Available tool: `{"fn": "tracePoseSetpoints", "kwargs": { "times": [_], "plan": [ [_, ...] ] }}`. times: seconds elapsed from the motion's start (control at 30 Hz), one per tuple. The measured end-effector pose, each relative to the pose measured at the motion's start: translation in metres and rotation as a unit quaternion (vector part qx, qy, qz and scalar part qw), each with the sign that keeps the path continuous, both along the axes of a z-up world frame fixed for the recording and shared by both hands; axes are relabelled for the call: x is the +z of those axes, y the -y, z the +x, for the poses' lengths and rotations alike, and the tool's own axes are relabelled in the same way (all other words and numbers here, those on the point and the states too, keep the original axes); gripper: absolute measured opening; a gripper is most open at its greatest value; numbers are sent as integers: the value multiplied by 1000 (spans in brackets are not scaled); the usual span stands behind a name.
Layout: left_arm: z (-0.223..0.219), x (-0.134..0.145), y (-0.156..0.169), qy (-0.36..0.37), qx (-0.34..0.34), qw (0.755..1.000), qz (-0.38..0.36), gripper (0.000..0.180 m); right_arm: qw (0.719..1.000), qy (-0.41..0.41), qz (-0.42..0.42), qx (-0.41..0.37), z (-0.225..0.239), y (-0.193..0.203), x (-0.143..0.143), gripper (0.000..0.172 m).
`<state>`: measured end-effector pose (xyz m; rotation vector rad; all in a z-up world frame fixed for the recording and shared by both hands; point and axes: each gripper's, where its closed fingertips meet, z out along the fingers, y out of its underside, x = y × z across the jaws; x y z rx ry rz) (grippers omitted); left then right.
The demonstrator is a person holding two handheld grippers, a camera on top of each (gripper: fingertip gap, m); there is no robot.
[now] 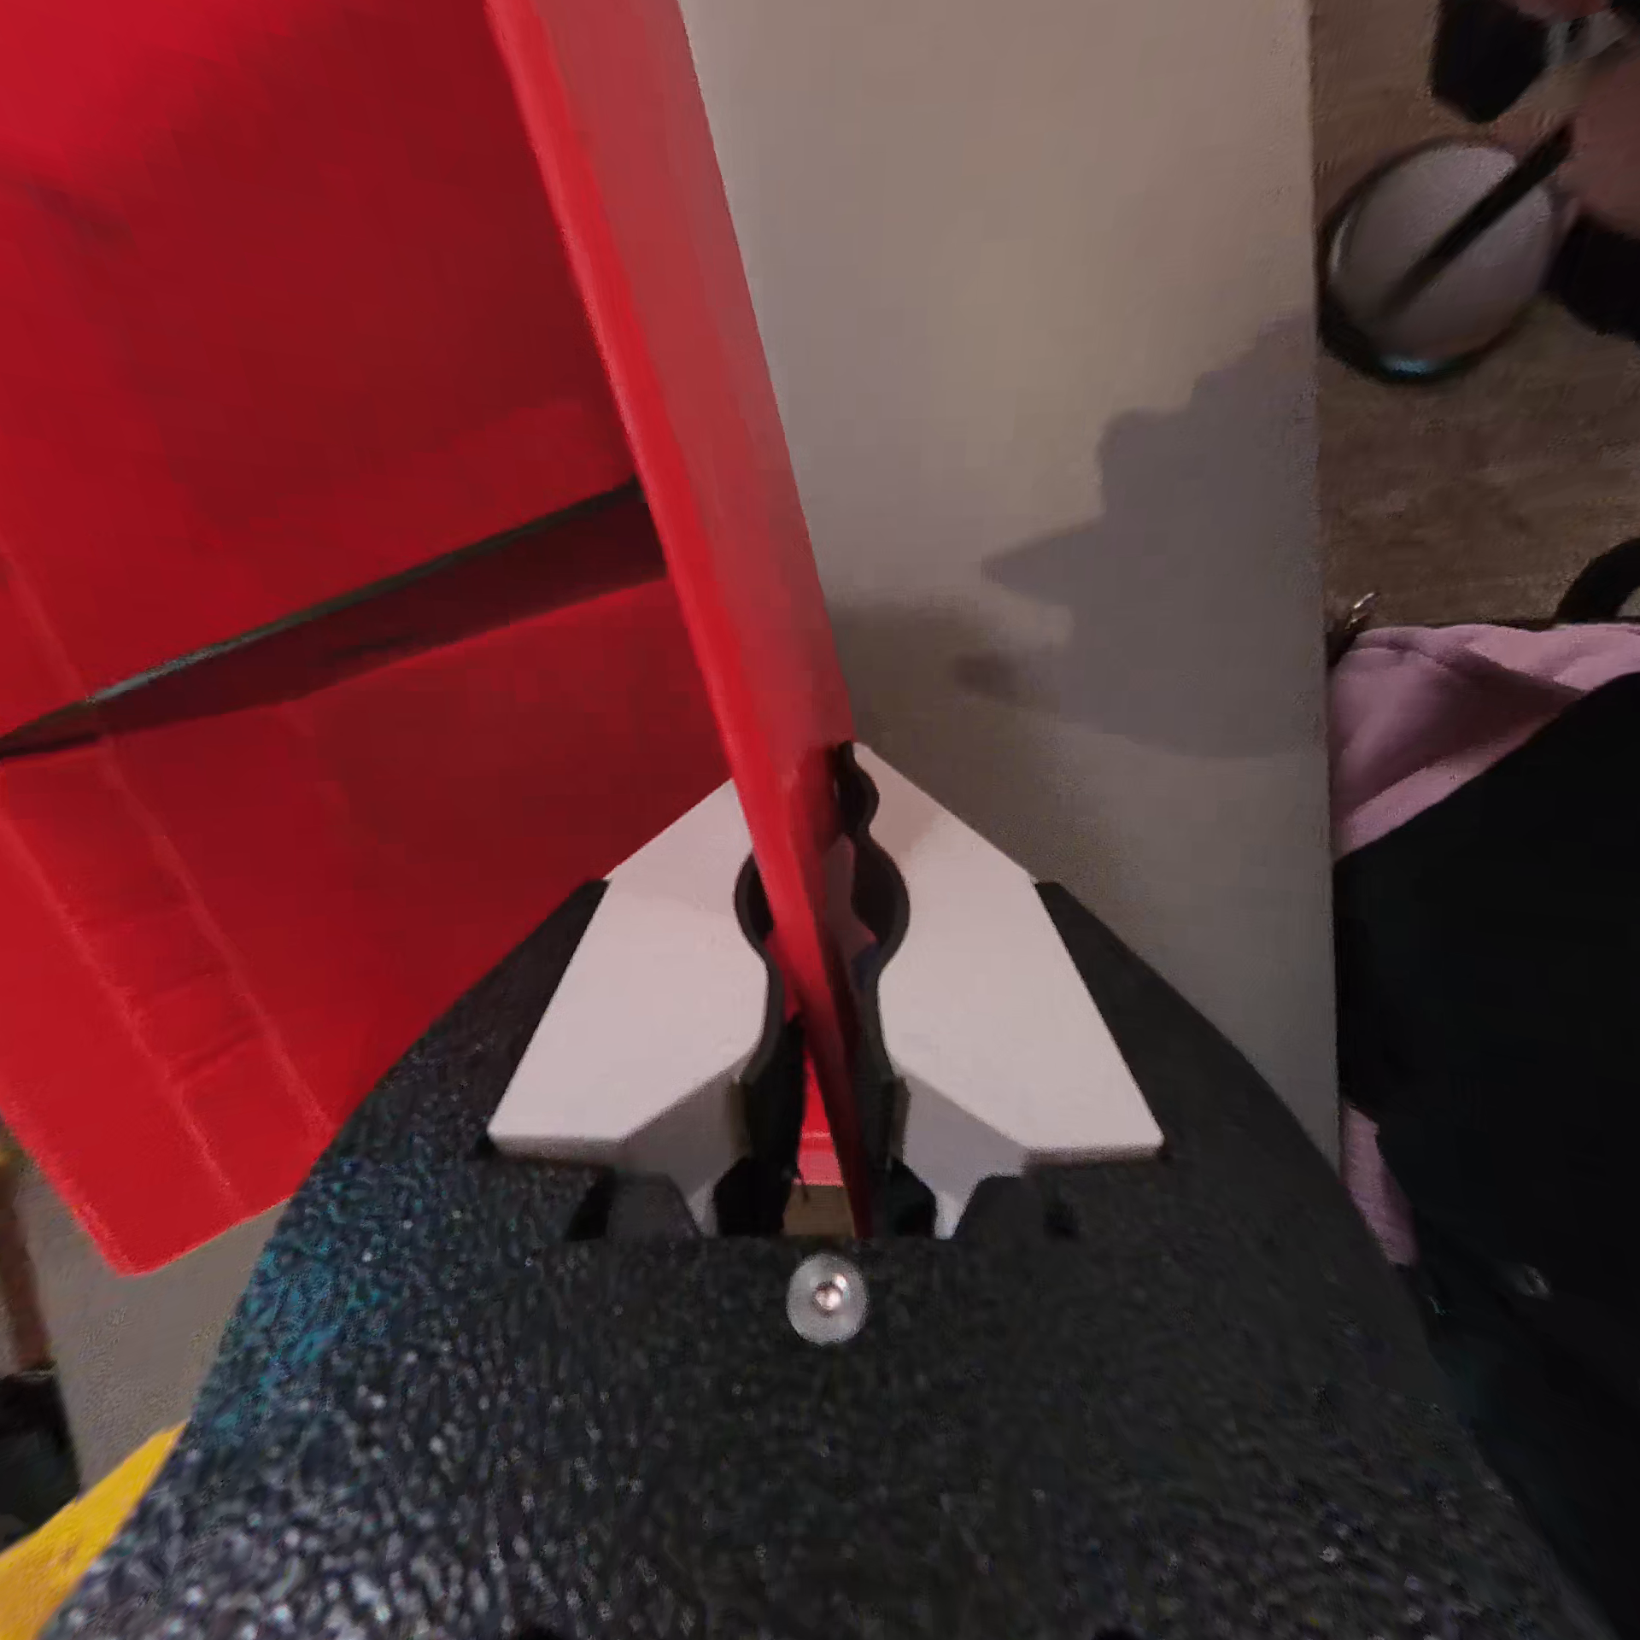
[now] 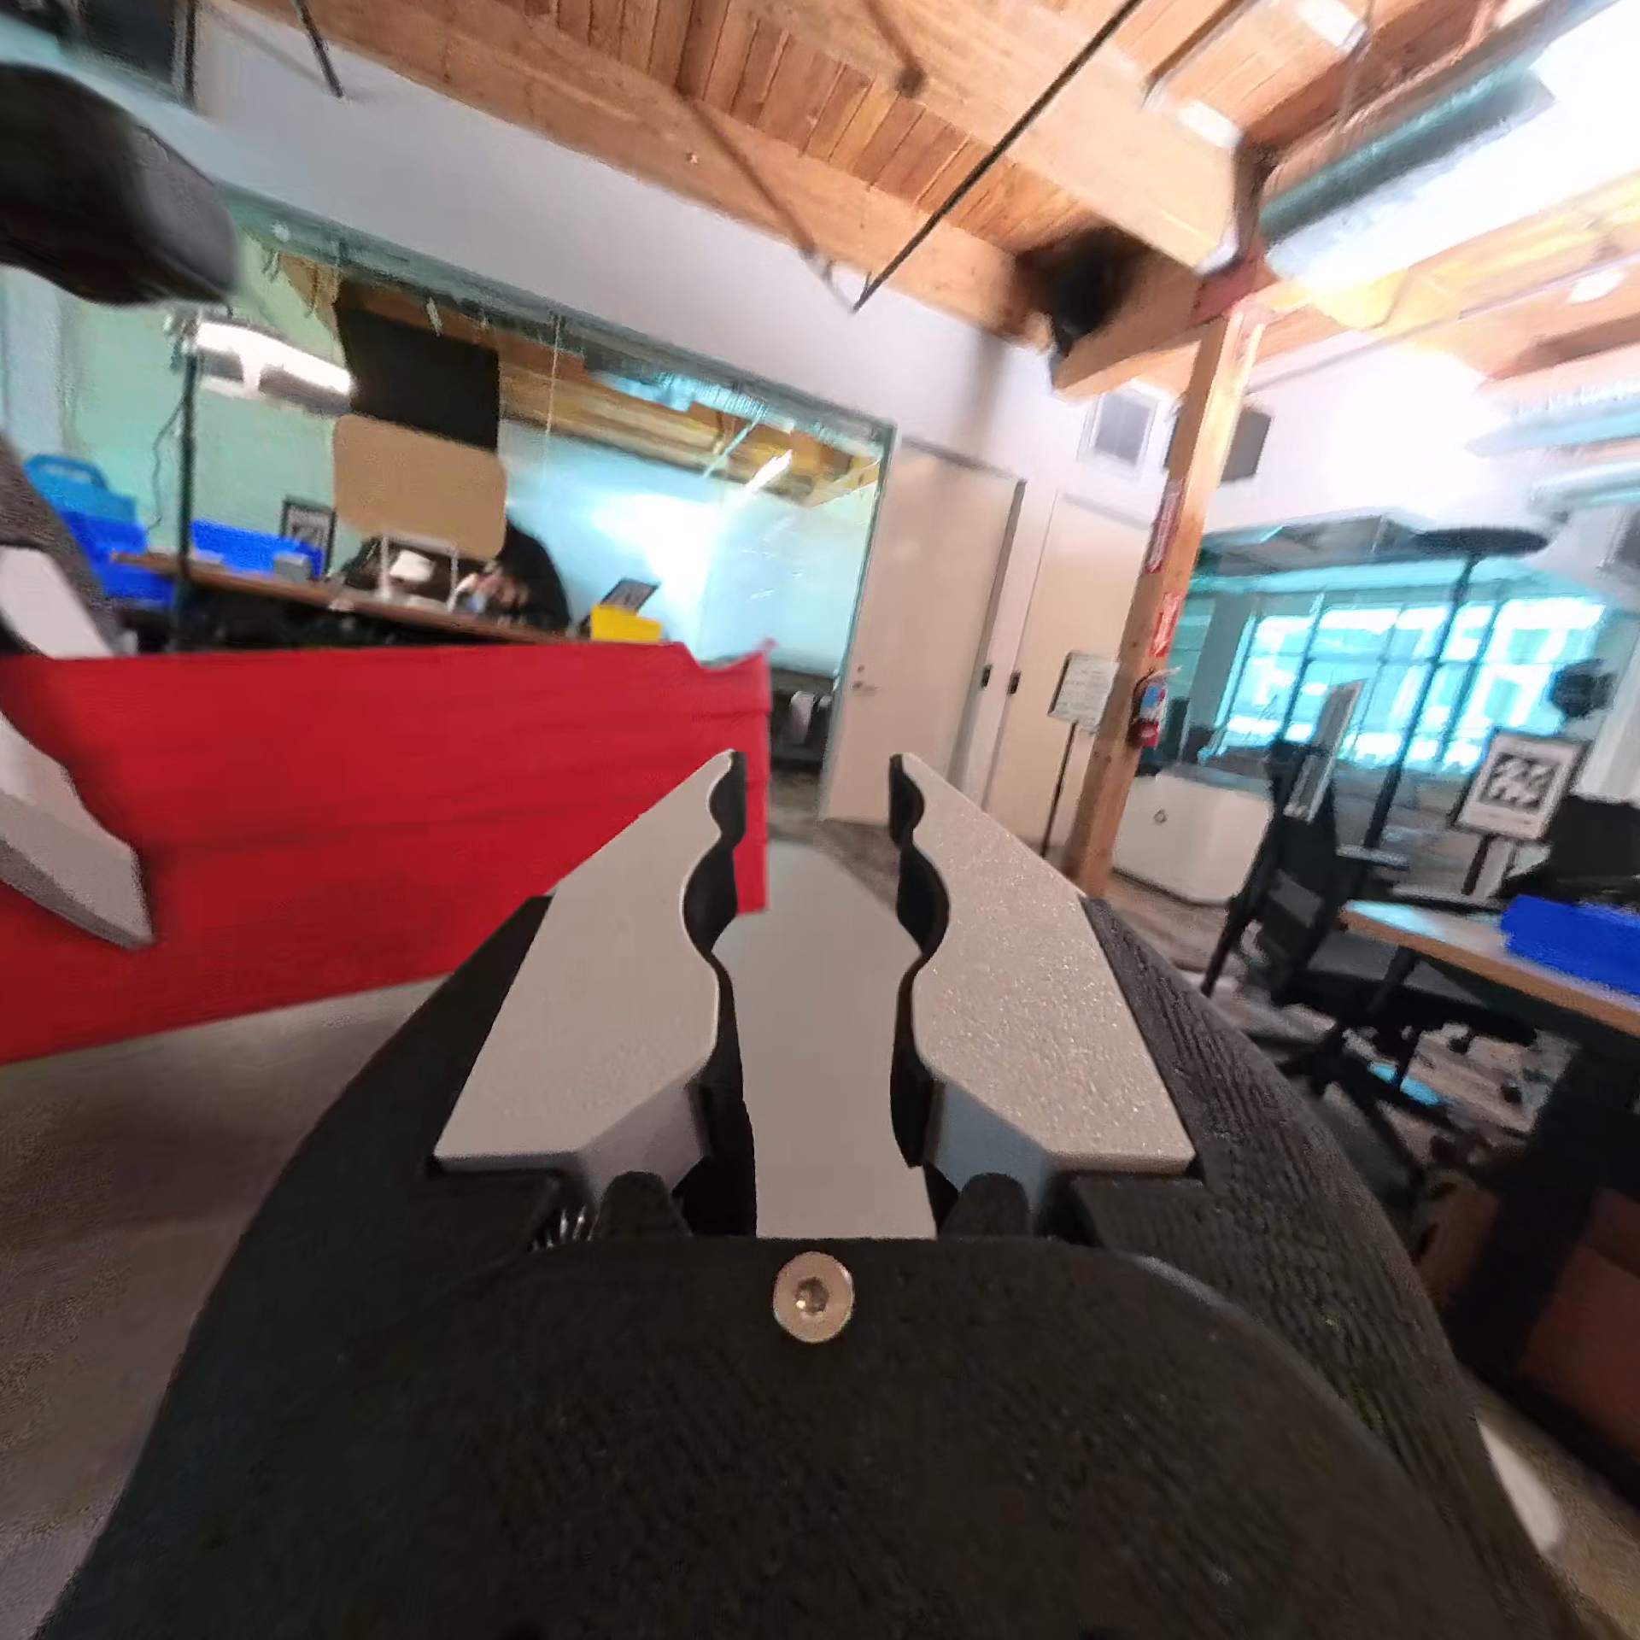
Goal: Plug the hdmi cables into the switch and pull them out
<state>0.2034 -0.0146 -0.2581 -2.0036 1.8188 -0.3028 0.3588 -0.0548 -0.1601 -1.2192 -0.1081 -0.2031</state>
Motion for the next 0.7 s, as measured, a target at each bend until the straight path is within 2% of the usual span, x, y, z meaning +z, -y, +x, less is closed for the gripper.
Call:
{"fn": "tracePoseSetpoints", "kwargs": {
  "times": [0.07, 0.17, 0.23, 0.3, 0.37, 0.43, 0.47, 0.5, 0.6, 0.7],
  "plan": [
    [11, -28, 2, -26, 6, 999, -27, 6, 999, -6, -47, 16, -5, -14, -21, 37],
    [13, -63, -7, -102, -7, 994, 34, 5, 997, -1, -70, 31, -14, -24, -35, 38],
    [17, -75, -14, -104, 5, 993, 61, 5, 996, 6, -81, 31, -16, -28, -41, 38],
    [22, -59, -25, -70, 25, 990, 118, 22, 996, 2, -84, 29, -16, -30, -45, 39],
    [26, -29, -28, 5, 42, 984, 173, 21, 997, 2, -79, 21, -18, -32, -50, 46],
    [15, 8, -26, 82, 57, 965, 241, 32, 996, 15, -88, 20, -25, -35, -57, 63],
    [3, 26, -23, 117, 69, 952, 273, 28, 995, 20, -94, 22, -31, -37, -59, 72],
    [-14, 45, -19, 151, 78, 937, 306, 31, 994, 21, -101, 26, -38, -39, -61, 86],
    [-85, 86, 0, 237, 130, 884, 381, 41, 993, 21, -112, 41, -66, -43, -65, 111],
    [-187, 103, 19, 273, 242, 819, 442, 57, 990, 38, -119, 60, -101, -40, -66, 130]
  ]
}}
